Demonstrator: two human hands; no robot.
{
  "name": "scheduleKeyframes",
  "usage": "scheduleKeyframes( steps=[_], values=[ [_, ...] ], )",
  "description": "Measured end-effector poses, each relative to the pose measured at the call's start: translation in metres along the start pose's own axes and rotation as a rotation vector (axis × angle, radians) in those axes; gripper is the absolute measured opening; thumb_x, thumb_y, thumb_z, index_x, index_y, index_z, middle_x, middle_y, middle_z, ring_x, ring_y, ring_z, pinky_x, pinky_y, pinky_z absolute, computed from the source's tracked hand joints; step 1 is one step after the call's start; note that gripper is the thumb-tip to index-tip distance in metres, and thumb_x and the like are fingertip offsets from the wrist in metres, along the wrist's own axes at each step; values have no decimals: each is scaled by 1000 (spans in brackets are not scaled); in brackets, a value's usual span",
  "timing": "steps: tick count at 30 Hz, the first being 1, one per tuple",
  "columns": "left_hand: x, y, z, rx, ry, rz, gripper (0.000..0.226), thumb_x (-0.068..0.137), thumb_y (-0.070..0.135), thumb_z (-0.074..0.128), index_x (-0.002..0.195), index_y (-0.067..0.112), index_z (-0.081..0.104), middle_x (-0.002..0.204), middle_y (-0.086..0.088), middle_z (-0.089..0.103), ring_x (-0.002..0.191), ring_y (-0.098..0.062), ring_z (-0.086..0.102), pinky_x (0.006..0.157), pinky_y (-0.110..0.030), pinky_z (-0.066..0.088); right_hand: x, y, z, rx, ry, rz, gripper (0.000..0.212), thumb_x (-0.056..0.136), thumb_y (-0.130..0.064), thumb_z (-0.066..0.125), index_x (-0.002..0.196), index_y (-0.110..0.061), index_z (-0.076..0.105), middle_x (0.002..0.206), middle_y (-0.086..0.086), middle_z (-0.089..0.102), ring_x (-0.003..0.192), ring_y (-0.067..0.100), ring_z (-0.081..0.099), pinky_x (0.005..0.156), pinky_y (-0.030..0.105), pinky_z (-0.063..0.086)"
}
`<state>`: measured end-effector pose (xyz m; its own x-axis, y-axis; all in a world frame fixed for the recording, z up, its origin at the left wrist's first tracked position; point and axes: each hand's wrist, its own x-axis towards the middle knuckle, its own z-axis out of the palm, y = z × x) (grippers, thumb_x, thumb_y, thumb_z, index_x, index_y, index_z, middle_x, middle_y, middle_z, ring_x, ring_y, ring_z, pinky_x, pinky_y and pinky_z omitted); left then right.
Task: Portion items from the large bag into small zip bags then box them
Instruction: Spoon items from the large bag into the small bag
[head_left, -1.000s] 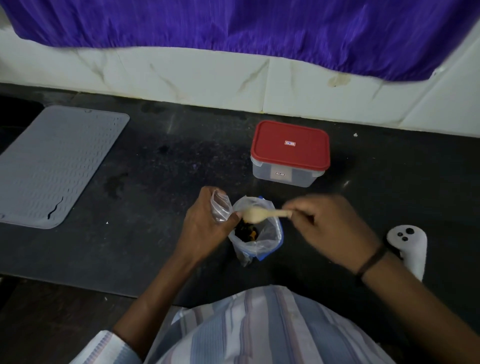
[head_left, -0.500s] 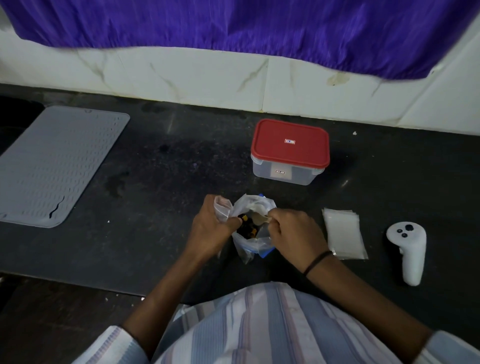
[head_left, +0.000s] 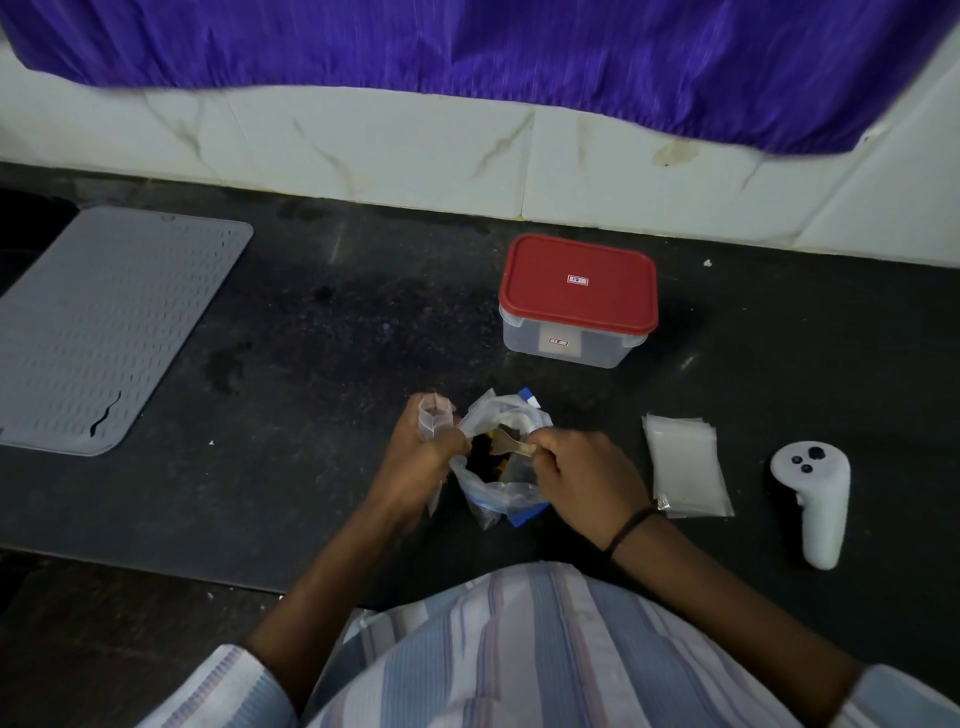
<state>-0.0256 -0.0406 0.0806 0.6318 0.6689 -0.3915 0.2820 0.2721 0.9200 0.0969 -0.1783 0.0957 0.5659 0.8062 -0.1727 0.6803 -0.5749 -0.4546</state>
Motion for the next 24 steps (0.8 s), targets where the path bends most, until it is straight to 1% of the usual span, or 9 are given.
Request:
scheduleKeyframes(
  steps=[2, 4, 6, 8, 11, 14, 17, 22, 24],
  values=[
    [1, -1, -1, 17, -2, 4, 27, 80, -2, 62, 96, 17, 55, 92, -5, 58, 88, -21, 59, 75, -39, 53, 0, 2, 2, 119, 15, 16, 20, 97, -22, 48, 101, -18, 67, 82, -2, 67, 74, 11, 64, 71, 36, 56],
    [1, -2, 0, 44, 4, 6, 28, 79, 0, 64, 99, 18, 55, 94, -6, 59, 89, -23, 60, 81, -44, 53, -2, 3, 3, 216, 72, 40, 21, 98, -20, 48, 104, -18, 68, 79, -7, 65, 73, 6, 63, 70, 26, 55],
    [2, -2, 1, 55, 29, 15, 29, 80, -3, 64, 100, 16, 55, 92, -6, 59, 88, -21, 59, 82, -43, 54, -5, 4, 3, 306, 131, 53, 21, 98, -18, 49, 104, -20, 69, 74, -11, 63, 68, 0, 61, 64, 11, 47],
    [2, -2, 2, 65, 41, 19, 30, 81, -1, 65, 103, 15, 54, 96, -9, 60, 90, -23, 61, 84, -44, 55, -6, 6, 4, 411, 148, 74, 20, 97, -15, 51, 98, -21, 70, 68, -12, 62, 64, -1, 60, 59, 6, 43],
    [1, 0, 1, 88, 29, 11, 32, 81, 3, 68, 108, 16, 55, 104, -13, 62, 98, -27, 64, 86, -46, 56, -4, 11, 6, 510, 111, 117, 20, 97, -14, 52, 91, -23, 69, 66, -7, 64, 60, -1, 60, 57, 8, 43],
    [1, 1, 1, 99, 22, 23, 32, 81, 3, 69, 105, 16, 54, 100, -10, 61, 93, -23, 63, 83, -42, 55, -5, 12, 8, 570, 10, 124, 19, 98, -14, 51, 95, -21, 69, 69, -3, 66, 57, -3, 58, 57, 10, 43],
    [2, 0, -1, 91, 29, 25, 29, 80, 3, 69, 101, 18, 55, 95, -6, 60, 90, -22, 62, 80, -42, 54, -4, 11, 11, 554, -4, 109, 19, 98, -16, 51, 97, -21, 69, 71, -3, 67, 61, -2, 59, 60, 11, 44],
    [3, 0, -4, 101, 53, 22, 30, 79, 11, 72, 102, 22, 55, 100, -7, 64, 98, -28, 65, 89, -54, 55, -3, 13, 8, 768, 22, 213, 21, 98, -13, 50, 94, -19, 70, 66, 1, 64, 45, 2, 49, 46, 19, 41],
    [3, 0, -4, 110, 51, 26, 30, 81, 9, 71, 103, 22, 55, 101, -7, 64, 99, -26, 65, 92, -54, 54, -7, 16, 6, 840, 30, 240, 22, 98, -10, 49, 94, -17, 70, 64, 2, 61, 43, 6, 45, 42, 22, 38]
  ],
)
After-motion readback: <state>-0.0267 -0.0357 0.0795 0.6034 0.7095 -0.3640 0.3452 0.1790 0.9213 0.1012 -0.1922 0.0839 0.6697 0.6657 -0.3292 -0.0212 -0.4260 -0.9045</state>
